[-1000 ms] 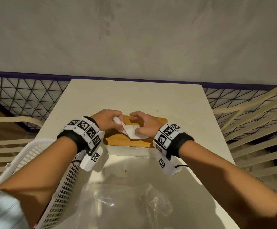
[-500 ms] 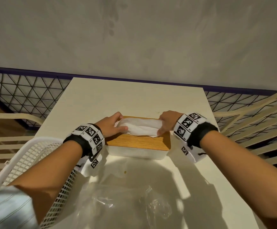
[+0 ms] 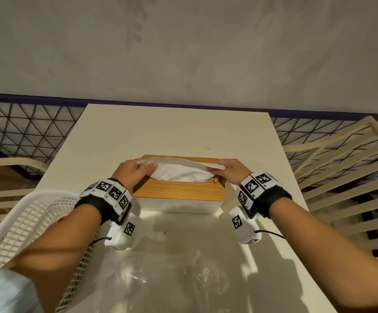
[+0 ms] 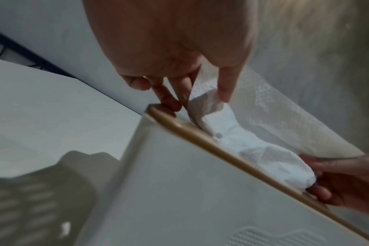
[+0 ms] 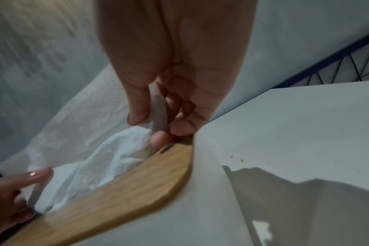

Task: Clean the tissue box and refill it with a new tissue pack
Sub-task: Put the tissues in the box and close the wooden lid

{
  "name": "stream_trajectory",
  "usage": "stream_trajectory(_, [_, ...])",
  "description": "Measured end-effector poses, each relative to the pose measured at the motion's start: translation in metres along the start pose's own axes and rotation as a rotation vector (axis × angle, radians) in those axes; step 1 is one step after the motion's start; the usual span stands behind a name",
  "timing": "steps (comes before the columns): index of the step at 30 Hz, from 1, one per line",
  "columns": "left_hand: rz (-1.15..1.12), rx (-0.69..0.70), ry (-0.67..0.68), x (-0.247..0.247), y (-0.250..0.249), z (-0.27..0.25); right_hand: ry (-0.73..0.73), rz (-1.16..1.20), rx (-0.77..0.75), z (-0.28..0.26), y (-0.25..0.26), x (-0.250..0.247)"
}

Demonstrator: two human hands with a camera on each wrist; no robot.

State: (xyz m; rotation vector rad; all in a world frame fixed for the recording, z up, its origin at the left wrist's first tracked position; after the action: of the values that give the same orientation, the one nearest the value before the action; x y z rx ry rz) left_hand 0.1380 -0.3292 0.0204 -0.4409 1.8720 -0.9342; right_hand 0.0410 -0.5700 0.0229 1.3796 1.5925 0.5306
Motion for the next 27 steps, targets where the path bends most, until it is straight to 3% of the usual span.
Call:
stream_trajectory(7, [0.378, 0.089, -0.137, 0.006, -0.007, 0.013, -0.141, -0.111, 0.056, -0.002, -0.001, 0.003])
stream_trajectory(12, [0.239, 0.076, -0.274, 0.02, -0.005, 0.01, -0.175, -0.109, 0.033, -0.004, -0.001, 0.003])
stream_trajectory(17, [0.022, 0.042, -0.308, 0.018, -0.005, -0.003, -0.254, -0.117, -0.066, -0.014, -0.006, 0.001])
stream_trajectory(20, [-0.038, 0.033, -0.237, 0.008, -0.001, -0.009, -0.234, -0.184, 0.027, -0.025, -0.015, -0.001])
stream_trajectory(23, [-0.043, -0.078, -0.025, -0.001, 0.006, -0.017, -0.056, -0.162, 0.173, -0.031, -0.032, 0.005])
stream_trajectory(25, [-0.025, -0.11, 0.157, 0.001, 0.011, -0.025, 0.019, -0.051, 0.205, -0.031, -0.039, 0.012])
stream_trajectory(27, [-0.002, -0.081, 0.191, 0.005, 0.015, -0.029, 0.008, 0.002, 0.179, -0.028, -0.038, 0.017])
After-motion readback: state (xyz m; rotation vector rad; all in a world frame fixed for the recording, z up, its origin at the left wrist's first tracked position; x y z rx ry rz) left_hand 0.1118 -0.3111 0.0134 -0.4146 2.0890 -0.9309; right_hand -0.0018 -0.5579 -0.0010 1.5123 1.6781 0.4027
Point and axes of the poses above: each hand's wrist, its own z-axis towards the middle knuckle, its own x-axis out of the palm, y = z × x, the point moved 1 cm from there along z, towards the middle knuckle, and after that the axes turned 4 degrees about x, right-handed, at the moved point
